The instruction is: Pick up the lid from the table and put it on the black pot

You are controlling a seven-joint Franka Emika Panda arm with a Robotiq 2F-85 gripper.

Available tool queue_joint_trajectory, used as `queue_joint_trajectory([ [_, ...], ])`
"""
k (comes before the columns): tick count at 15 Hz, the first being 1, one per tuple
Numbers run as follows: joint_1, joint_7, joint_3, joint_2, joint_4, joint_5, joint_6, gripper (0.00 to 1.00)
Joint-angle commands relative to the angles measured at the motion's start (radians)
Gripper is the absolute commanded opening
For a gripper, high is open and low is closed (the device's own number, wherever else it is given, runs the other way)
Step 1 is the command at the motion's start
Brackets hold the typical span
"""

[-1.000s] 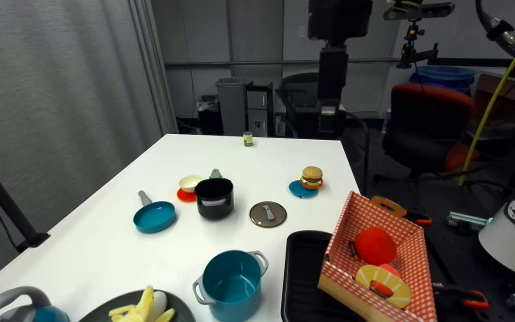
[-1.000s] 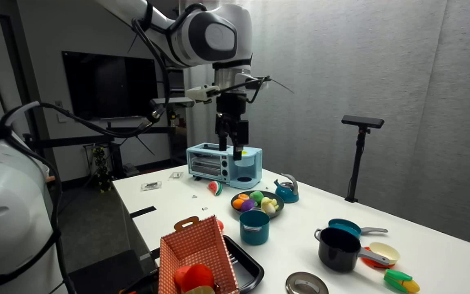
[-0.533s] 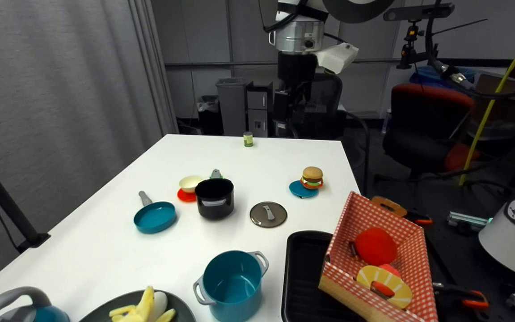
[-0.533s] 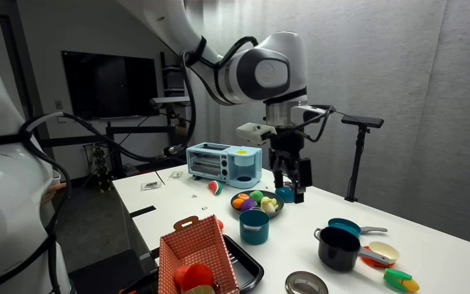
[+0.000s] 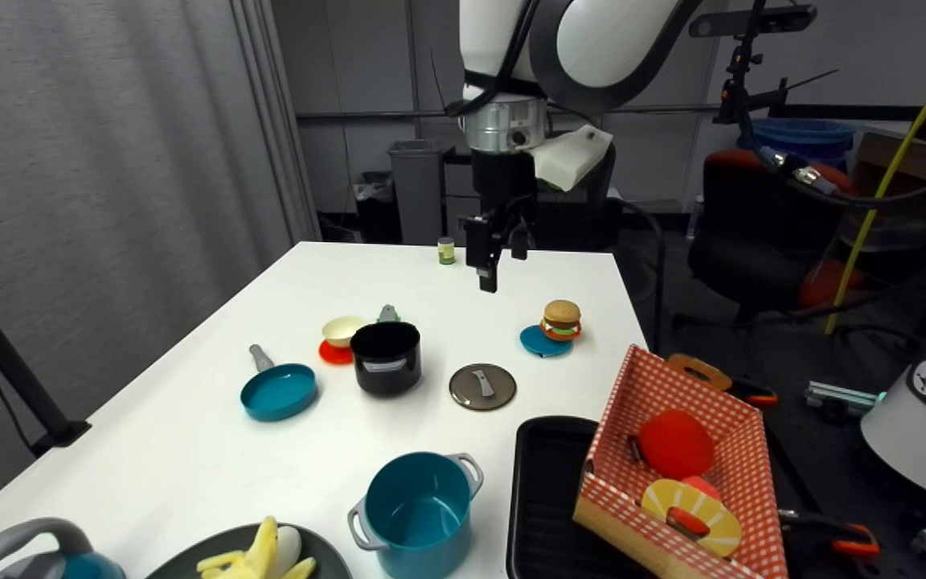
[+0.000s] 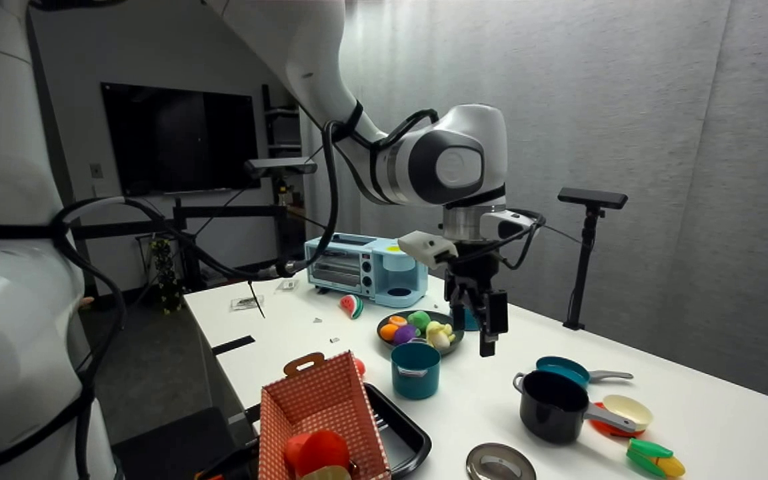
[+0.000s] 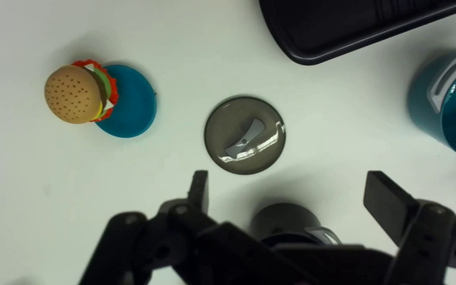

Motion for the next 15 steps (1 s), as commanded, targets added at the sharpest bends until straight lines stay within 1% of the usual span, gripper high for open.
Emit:
queue_joint_trajectory([
  [1, 0.052, 0.110, 0.019, 0.091, 0.039, 0.002, 0.082, 1.00],
  [3, 0.077, 0.170, 0.017, 0.123, 0.045, -0.019, 0.132, 1.00],
  [8, 0.126, 0.325, -0.014, 0.176, 0.058, -0.020, 0.237, 1.00],
  [12, 0.166, 0.481, -0.056, 0.201, 0.065, -0.053, 0.304, 1.00],
  [15, 0.199, 0.607, -0.093, 0.214, 0.070, -0.101, 0.335, 1.00],
])
